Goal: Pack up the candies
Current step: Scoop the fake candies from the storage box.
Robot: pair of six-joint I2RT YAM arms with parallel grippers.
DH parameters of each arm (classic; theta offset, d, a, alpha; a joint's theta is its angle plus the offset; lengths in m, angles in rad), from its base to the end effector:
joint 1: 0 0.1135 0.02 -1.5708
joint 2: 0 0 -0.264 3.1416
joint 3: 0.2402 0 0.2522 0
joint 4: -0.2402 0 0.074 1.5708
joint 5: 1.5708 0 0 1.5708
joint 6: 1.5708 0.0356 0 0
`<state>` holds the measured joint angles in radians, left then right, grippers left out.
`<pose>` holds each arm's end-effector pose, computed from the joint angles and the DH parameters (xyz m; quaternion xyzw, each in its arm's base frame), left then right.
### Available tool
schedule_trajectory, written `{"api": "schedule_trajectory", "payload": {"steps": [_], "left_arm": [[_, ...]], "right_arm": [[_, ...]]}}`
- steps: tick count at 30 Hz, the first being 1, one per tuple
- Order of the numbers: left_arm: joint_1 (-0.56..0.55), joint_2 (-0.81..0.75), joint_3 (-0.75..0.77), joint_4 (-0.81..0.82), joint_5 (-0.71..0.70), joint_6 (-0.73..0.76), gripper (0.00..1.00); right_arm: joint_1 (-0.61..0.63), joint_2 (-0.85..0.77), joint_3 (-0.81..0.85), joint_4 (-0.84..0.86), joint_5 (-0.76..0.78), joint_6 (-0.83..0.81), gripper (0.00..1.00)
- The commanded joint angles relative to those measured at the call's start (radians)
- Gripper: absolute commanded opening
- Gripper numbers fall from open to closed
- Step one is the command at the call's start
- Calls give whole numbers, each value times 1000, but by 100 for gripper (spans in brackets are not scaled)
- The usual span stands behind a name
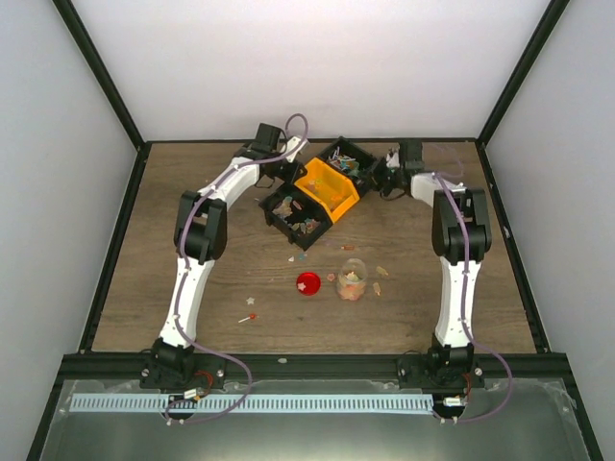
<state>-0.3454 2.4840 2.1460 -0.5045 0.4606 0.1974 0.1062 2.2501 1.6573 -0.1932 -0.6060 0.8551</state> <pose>0.5126 -0.2012 0.1712 0.3222 0.8547 -0.2384 0.3300 0.4906 0.0727 0.1587 0.2164 0.8625 0.4132 0.1962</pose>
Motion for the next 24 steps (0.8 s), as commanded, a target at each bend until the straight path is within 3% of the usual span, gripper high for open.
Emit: {"api": "schedule_trajectory", "payload": {"steps": [1, 11, 24], "left_arm": [[-44, 63, -5, -51, 81, 75, 4], [-42, 59, -9, -53, 45, 77, 4], [-35, 42, -28, -31, 16, 46, 4]], "right_arm": [[10, 41, -251, 514, -201, 175, 1], [-13, 61, -398, 953, -317, 311, 1], [-59, -46, -527, 1005, -336, 283, 1]]}}
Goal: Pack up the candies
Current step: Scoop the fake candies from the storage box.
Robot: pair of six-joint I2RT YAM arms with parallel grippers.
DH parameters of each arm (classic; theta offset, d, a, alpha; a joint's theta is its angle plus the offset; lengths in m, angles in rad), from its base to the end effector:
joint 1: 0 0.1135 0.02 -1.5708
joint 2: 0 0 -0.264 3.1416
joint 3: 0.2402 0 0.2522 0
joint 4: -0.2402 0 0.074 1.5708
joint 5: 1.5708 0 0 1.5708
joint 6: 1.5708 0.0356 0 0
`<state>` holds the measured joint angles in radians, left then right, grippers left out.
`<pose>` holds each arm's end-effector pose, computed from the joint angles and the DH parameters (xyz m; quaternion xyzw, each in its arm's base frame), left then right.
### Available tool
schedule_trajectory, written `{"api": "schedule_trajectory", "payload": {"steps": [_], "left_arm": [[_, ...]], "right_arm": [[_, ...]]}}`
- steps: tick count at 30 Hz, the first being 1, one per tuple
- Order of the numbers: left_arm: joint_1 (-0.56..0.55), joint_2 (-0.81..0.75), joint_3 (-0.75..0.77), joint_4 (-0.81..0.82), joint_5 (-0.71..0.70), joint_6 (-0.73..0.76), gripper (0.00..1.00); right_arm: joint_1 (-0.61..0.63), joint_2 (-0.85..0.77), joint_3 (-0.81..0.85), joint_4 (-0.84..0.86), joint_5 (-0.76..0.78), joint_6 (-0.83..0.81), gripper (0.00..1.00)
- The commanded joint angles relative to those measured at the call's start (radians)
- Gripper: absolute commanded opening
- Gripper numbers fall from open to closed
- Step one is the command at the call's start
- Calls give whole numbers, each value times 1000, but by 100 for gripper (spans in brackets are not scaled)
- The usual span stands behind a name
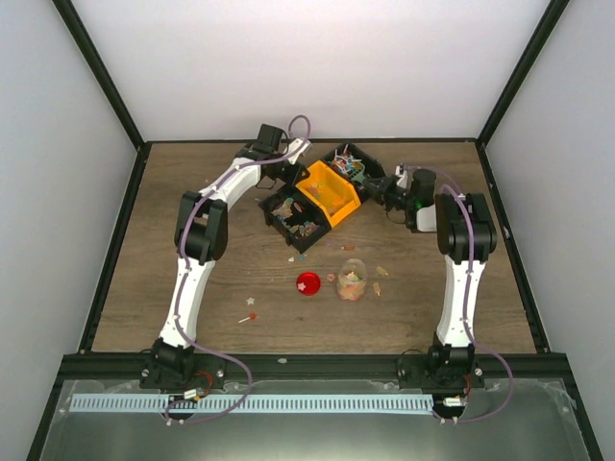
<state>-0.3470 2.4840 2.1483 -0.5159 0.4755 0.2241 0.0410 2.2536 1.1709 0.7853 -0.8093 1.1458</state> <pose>0.5113 -0.2022 0.1713 0.3358 0.8495 -0.2410 0.3278 0.4472 0.0441 0.1012 0.1886 0.7520 0.5680 0.2761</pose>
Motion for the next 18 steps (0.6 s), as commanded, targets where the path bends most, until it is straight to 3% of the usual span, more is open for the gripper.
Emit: {"api": "schedule_trajectory", "payload": {"steps": [1, 9, 18], "left_arm": [[-32, 39, -33, -16, -1, 17, 4], [-23, 36, -41, 9, -9, -20, 4], [-19, 41, -42, 22, -3, -43, 4]], "right_arm": [[3, -65, -50, 21, -133, -12, 1], [-14, -168, -101, -90, -115, -102, 1], [-32, -227, -168, -64, -125, -98, 1]]}}
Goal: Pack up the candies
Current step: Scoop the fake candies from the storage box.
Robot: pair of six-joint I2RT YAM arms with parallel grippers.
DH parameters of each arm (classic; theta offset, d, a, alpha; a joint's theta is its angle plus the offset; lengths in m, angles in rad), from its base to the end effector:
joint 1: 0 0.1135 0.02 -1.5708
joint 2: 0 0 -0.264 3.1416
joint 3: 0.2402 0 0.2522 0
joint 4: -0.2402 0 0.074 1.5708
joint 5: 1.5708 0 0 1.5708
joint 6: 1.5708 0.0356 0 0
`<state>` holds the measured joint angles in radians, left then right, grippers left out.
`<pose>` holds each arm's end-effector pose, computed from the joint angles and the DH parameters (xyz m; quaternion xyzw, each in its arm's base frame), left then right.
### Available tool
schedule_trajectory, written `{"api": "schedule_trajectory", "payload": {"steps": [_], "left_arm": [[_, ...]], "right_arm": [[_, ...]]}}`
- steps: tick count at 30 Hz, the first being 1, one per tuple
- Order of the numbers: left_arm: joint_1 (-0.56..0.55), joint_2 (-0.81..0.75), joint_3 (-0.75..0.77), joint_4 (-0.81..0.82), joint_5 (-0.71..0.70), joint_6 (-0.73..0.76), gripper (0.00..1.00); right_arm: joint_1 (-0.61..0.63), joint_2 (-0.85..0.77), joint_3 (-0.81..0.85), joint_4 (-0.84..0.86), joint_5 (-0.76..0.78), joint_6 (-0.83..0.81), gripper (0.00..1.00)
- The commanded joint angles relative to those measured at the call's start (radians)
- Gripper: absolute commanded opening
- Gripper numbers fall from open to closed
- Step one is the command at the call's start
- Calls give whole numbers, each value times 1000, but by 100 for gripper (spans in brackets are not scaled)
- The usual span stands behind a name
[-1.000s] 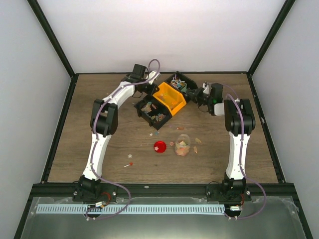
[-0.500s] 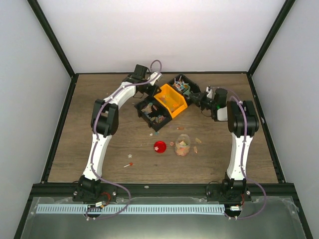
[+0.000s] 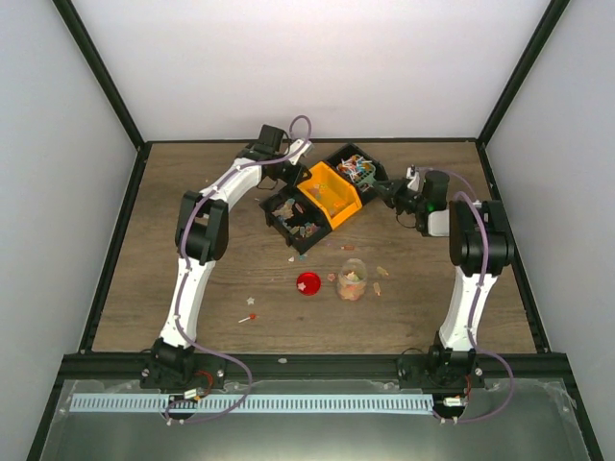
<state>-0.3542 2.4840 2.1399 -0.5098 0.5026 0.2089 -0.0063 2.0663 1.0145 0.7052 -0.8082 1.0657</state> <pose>0.5089 -0.2065 0.1694 0.3358 0.8471 -0.2569 0.3220 0.4120 0.0231 0.1293 0.1901 0.7624 0.5446 0.2933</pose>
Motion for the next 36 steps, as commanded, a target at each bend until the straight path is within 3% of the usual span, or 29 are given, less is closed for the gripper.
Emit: {"api": "schedule_trajectory", "payload": {"steps": [1, 6, 11, 36], "left_arm": [[-12, 40, -34, 15, -30, -28, 4], [-10, 21, -54, 20, -31, -24, 4], [-10, -28, -129, 72, -25, -11, 17], [-7, -45, -140, 83, -26, -30, 28]], "right_arm": [[16, -40, -11, 19, -128, -15, 1], [13, -58, -14, 22, -131, -3, 1], [-1, -71, -26, 43, -136, 43, 1], [-53, -97, -60, 95, -153, 134, 1]]}}
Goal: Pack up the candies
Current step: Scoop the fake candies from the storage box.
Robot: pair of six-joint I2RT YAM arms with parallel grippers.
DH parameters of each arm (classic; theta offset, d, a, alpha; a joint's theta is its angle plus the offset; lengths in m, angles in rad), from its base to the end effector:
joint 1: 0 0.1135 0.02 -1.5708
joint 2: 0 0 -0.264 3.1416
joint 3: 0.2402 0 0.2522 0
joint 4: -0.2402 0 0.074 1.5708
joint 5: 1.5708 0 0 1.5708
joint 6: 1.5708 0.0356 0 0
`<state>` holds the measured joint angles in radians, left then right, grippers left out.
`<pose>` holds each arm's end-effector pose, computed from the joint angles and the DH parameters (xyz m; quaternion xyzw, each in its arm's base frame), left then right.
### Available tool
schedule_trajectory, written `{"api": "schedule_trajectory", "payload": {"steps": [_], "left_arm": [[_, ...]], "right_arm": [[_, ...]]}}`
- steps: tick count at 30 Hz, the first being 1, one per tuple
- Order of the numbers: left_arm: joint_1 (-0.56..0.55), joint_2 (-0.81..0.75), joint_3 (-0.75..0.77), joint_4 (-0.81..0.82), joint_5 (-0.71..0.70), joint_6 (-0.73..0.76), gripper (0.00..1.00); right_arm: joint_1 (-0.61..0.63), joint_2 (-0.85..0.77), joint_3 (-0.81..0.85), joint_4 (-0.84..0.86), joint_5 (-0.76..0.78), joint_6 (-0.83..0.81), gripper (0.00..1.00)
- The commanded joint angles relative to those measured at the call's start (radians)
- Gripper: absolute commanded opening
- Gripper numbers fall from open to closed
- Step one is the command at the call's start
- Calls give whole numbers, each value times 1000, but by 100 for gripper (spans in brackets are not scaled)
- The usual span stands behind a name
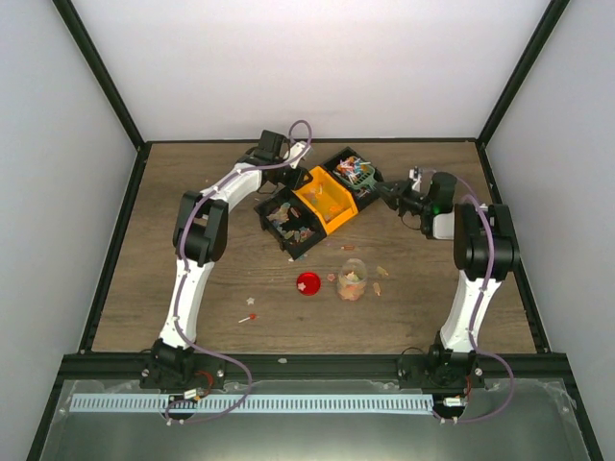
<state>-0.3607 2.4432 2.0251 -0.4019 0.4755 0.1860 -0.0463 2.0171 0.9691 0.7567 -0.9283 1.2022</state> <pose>0.5018 -0.2067 0.1614 0.3272 0.8473 -0.2494 0.3359 0.4005 0.0100 0.1420 0.2025 0.7383 0.5924 0.2509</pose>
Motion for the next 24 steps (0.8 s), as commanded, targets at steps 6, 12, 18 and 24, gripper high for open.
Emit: {"api": "schedule_trajectory", "payload": {"steps": [6, 12, 18, 24], "left_arm": [[-1, -8, -29, -24, 3, -8, 32], [1, -25, -36, -25, 6, -7, 47], [0, -52, -74, -9, 3, -8, 55], [2, -98, -127, 17, -10, -9, 58]], "right_arm": [[-39, -61, -55, 108, -56, 42, 1], [-71, -106, -102, 158, -82, 72, 1], [-50, -66, -88, 260, -120, 131, 1], [-80, -82, -101, 212, -136, 91, 1]]}}
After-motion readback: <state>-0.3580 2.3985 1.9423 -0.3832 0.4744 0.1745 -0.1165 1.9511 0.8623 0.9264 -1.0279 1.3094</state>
